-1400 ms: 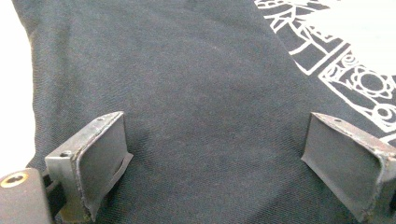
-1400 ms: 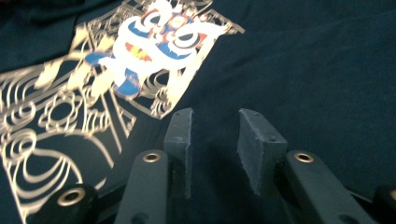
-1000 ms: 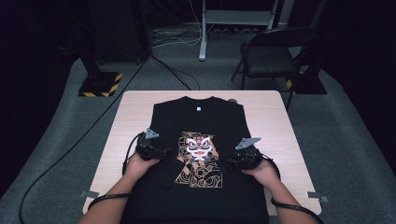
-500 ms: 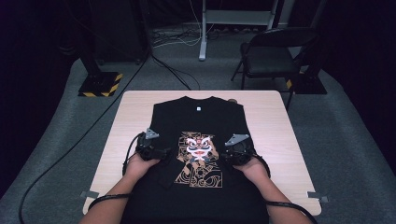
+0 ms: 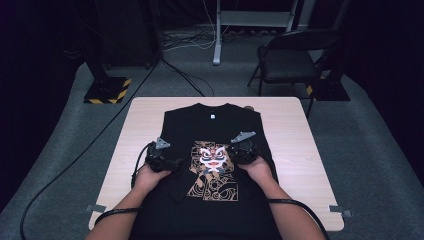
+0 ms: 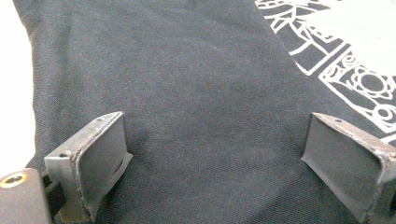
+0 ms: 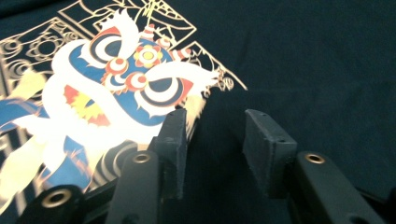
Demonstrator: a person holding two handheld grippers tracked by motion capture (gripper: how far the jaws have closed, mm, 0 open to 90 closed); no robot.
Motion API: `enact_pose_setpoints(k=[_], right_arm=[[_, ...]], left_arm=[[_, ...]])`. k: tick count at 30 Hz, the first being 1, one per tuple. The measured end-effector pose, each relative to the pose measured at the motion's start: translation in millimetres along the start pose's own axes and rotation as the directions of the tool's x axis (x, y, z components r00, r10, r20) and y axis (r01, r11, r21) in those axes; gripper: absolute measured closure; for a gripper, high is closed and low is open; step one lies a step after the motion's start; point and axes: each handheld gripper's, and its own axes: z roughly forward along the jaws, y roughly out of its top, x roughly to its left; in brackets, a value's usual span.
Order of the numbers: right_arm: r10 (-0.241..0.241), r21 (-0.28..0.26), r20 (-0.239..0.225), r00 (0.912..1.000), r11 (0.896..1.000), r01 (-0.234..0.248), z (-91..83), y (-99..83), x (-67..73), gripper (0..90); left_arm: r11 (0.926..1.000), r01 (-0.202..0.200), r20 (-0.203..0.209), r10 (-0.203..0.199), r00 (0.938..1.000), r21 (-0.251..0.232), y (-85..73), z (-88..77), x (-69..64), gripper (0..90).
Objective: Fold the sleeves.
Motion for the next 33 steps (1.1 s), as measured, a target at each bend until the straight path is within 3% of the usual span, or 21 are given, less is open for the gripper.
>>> enact_pose_setpoints(k=[4,9,16,20,23,26,29,33], right_arm=[[-0.037,0.024,0.037,0.9986,0.999,0.036,13.5,4.0,4.9,66.4],[0.024,-0.016,0.028,0.9993,1.000,-0.024,17.7,3.9,4.0,85.5],[0.152,-0.076,-0.023,0.9881,0.985,-0.154,16.0,10.7,-6.0,87.5],[0.166,-0.101,-0.018,0.9860,0.981,-0.167,17.0,21.1,-7.5,87.4],[0.146,-0.079,-0.008,0.9892,0.986,-0.147,22.7,26.1,-5.6,84.1],[0.131,-0.055,-0.007,0.9914,0.990,-0.131,27.2,26.3,-4.0,70.4],[0.099,-0.053,-0.020,0.9949,0.994,-0.100,15.9,26.0,-6.2,59.6],[0.078,-0.062,-0.067,0.9947,0.995,-0.082,-10.7,12.3,-12.9,54.8]], left_arm=[[1.0000,0.000,0.000,0.000,1.0000,-0.001,0.0,0.0,0.0,6.9],[1.0000,0.001,0.000,-0.001,1.0000,-0.001,-0.1,0.0,-0.1,6.9],[1.0000,0.000,0.000,0.000,1.0000,-0.001,-0.1,0.0,0.0,6.9],[1.0000,0.000,0.000,0.000,1.0000,-0.001,-0.1,0.0,-0.1,6.9],[1.0000,0.001,-0.001,-0.001,1.0000,-0.001,-0.1,0.0,-0.1,6.9],[1.0000,0.000,0.000,0.000,1.0000,-0.001,-0.1,0.0,-0.1,6.9],[1.0000,0.000,0.000,0.000,1.0000,-0.001,-0.1,0.0,-0.1,6.9],[1.0000,0.000,0.000,0.000,1.0000,0.000,-0.1,-0.1,-0.1,6.9]])
